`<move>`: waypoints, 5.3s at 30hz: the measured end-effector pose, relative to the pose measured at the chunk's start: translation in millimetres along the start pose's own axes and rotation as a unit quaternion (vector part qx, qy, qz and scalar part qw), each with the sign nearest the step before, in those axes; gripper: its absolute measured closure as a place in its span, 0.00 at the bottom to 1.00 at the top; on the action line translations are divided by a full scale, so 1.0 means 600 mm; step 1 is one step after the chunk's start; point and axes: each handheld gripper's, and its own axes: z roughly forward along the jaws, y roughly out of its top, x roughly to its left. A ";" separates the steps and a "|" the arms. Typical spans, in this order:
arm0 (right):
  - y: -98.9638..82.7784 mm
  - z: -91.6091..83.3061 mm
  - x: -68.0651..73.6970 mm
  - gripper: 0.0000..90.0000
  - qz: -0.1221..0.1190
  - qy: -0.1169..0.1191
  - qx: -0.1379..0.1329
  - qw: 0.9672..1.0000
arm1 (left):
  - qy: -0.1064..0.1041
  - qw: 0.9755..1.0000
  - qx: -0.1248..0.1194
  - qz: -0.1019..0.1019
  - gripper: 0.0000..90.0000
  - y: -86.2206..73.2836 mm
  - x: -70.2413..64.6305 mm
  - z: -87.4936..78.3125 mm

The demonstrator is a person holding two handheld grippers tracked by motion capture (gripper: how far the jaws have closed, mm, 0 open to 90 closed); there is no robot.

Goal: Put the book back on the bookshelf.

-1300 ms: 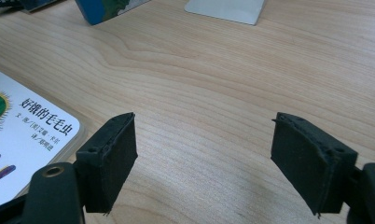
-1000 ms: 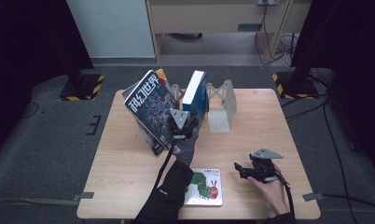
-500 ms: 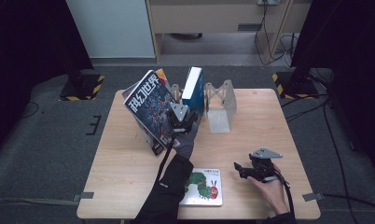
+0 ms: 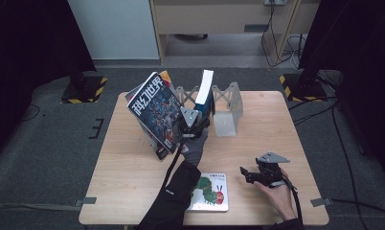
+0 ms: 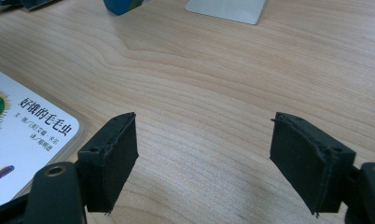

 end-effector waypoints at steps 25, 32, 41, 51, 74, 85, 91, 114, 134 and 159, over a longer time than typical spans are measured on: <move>0.000 0.000 0.001 0.26 -0.002 0.000 0.002 1.000 | -0.043 0.998 0.044 -0.002 0.62 -0.031 0.013 -0.028; 0.000 0.001 0.001 0.26 -0.005 0.000 0.002 1.000 | -0.052 0.998 0.043 -0.016 0.60 -0.031 0.003 -0.027; 0.000 0.000 0.002 0.26 -0.004 0.000 0.002 1.000 | -0.091 0.995 0.037 0.019 0.61 -0.040 0.016 -0.043; 0.000 0.001 0.001 0.27 -0.004 -0.002 0.002 1.000 | -0.103 0.992 0.070 0.033 0.65 -0.059 0.031 -0.034; 0.000 -0.001 0.000 0.27 -0.004 -0.001 -0.001 1.000 | -0.092 0.994 0.067 0.001 0.63 -0.040 -0.005 -0.022; 0.000 -0.001 0.000 0.27 -0.004 -0.002 0.000 1.000 | -0.102 0.993 0.067 -0.001 0.65 -0.056 0.006 -0.031; 0.001 -0.003 -0.001 0.26 -0.003 -0.002 -0.002 1.000 | -0.112 0.991 0.070 0.024 0.61 -0.059 0.008 -0.046; 0.019 -0.023 0.025 0.21 0.013 0.020 -0.028 0.999 | -0.119 0.984 0.122 0.045 0.44 -0.038 0.121 -0.201; 0.014 -0.012 0.088 0.20 0.028 0.076 -0.005 0.997 | -0.112 0.973 0.199 0.024 0.38 -0.139 0.166 -0.286; -0.008 0.018 0.140 0.23 0.058 0.141 0.049 0.987 | -0.146 0.953 0.256 0.072 0.31 -0.170 0.123 -0.275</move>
